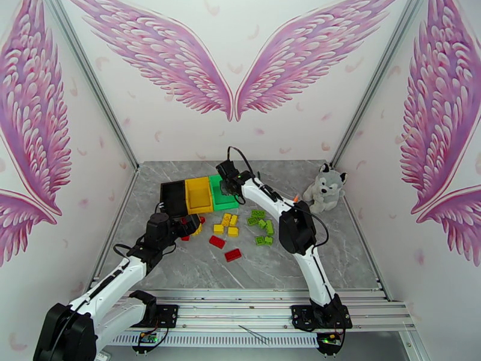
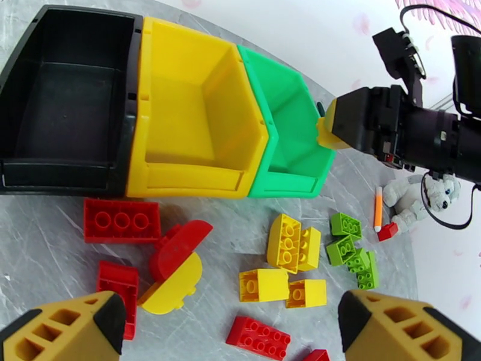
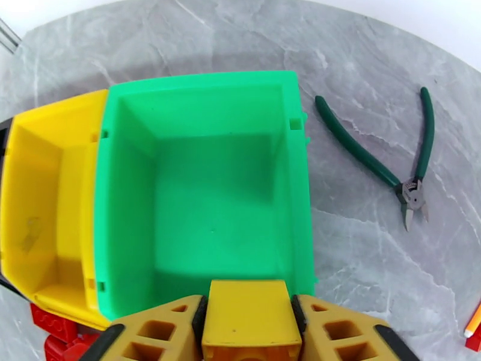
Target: Sort the legos into containers by color
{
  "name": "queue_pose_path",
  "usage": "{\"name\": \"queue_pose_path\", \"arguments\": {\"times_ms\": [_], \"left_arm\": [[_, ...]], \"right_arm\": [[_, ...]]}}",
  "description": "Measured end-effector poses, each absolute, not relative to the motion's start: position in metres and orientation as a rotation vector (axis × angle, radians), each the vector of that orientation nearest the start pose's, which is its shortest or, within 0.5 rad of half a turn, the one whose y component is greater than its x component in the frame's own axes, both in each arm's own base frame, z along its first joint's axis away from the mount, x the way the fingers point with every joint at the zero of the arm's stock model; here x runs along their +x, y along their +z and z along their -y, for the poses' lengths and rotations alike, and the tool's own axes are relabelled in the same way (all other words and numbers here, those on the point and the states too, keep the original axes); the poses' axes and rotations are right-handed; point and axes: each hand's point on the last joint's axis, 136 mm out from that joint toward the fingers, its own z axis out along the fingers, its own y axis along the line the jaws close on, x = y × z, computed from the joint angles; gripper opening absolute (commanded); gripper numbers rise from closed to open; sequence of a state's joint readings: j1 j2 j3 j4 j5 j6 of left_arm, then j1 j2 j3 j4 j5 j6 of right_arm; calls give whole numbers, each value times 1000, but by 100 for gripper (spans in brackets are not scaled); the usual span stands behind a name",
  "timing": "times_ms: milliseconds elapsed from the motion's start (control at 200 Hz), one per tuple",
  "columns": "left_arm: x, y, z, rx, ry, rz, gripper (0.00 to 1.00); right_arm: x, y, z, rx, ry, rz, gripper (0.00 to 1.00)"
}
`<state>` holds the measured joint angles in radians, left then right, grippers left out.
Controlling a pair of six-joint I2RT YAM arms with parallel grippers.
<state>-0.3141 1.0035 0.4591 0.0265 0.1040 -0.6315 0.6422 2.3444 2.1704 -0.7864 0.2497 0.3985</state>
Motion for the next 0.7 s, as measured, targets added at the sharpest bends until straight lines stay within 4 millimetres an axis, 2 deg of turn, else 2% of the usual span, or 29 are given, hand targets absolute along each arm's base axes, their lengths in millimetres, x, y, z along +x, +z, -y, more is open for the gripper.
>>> {"name": "queue_pose_path", "arguments": {"times_ms": [60, 120, 240, 340, 525, 700], "left_arm": [[310, 137, 118, -278, -663, -2150, 99], [310, 135, 118, -278, -655, -2160, 99], [312, 130, 117, -283, -636, -2184, 99], [312, 125, 117, -287, -628, -2203, 99], [311, 123, 117, -289, -627, -2212, 99], [310, 119, 120, -291, -645, -2229, 99]], "right_arm": [[501, 122, -323, -210, 124, -2487, 70], [500, 121, -323, -222, 124, -2490, 74], [497, 121, -325, -226, 136, -2498, 73], [484, 120, -321, -229, 145, -2517, 72], [436, 131, -304, -203, 184, -2537, 72], [383, 151, -302, -237, 243, -2478, 75]]}}
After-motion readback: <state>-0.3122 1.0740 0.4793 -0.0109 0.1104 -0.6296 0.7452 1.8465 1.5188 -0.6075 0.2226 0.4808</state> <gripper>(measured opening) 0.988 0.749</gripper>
